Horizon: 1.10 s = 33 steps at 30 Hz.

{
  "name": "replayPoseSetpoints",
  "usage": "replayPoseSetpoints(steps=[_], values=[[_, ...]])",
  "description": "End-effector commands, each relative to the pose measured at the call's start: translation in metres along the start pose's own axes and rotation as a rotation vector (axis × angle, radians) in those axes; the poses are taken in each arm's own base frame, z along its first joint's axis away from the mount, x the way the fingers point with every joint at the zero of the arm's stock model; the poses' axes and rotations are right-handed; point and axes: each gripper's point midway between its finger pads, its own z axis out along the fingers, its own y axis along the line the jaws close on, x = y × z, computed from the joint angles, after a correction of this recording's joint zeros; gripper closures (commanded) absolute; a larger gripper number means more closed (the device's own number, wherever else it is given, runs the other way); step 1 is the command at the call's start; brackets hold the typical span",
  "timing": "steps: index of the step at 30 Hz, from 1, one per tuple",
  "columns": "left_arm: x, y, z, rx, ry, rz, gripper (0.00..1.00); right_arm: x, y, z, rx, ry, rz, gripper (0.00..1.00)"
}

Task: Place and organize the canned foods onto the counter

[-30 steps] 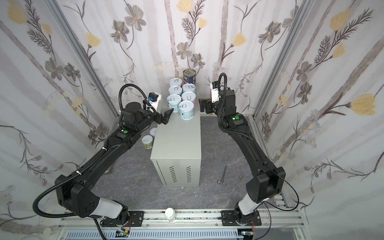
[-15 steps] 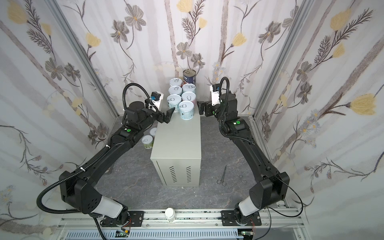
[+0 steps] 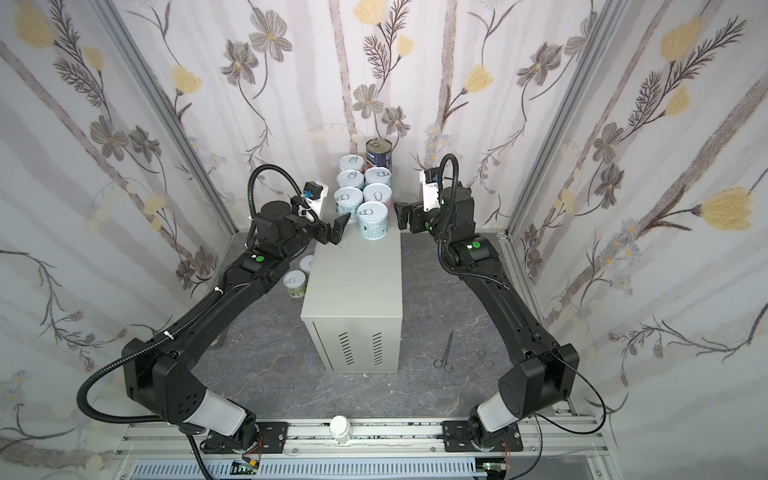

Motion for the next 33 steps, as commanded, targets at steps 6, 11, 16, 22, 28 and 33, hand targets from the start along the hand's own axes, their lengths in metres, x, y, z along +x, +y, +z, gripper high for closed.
replayPoseSetpoints(steps=[6, 11, 16, 22, 28, 33], values=[[-0.008, -0.013, -0.013, 0.074, -0.028, 0.022, 0.0, -0.011, 0.005, -0.016, -0.013, -0.026, -0.055, 0.0], [-0.01, -0.011, -0.018, 0.066, -0.028, 0.002, 0.0, -0.018, 0.018, -0.037, -0.069, -0.059, -0.063, 0.0], [-0.01, -0.018, -0.016, 0.093, -0.025, -0.044, 0.0, -0.017, 0.015, -0.045, -0.036, -0.059, -0.047, 0.0], [-0.006, -0.027, -0.008, 0.085, 0.012, -0.057, 0.0, -0.014, 0.01, -0.043, -0.012, -0.048, -0.032, 0.0], [-0.002, -0.036, -0.006, 0.075, 0.034, -0.044, 0.0, -0.006, 0.012, -0.035, -0.032, -0.036, -0.013, 0.0], [-0.004, -0.04, -0.007, 0.072, 0.033, -0.042, 0.0, -0.001, 0.014, -0.029, -0.047, -0.025, -0.009, 0.0]])
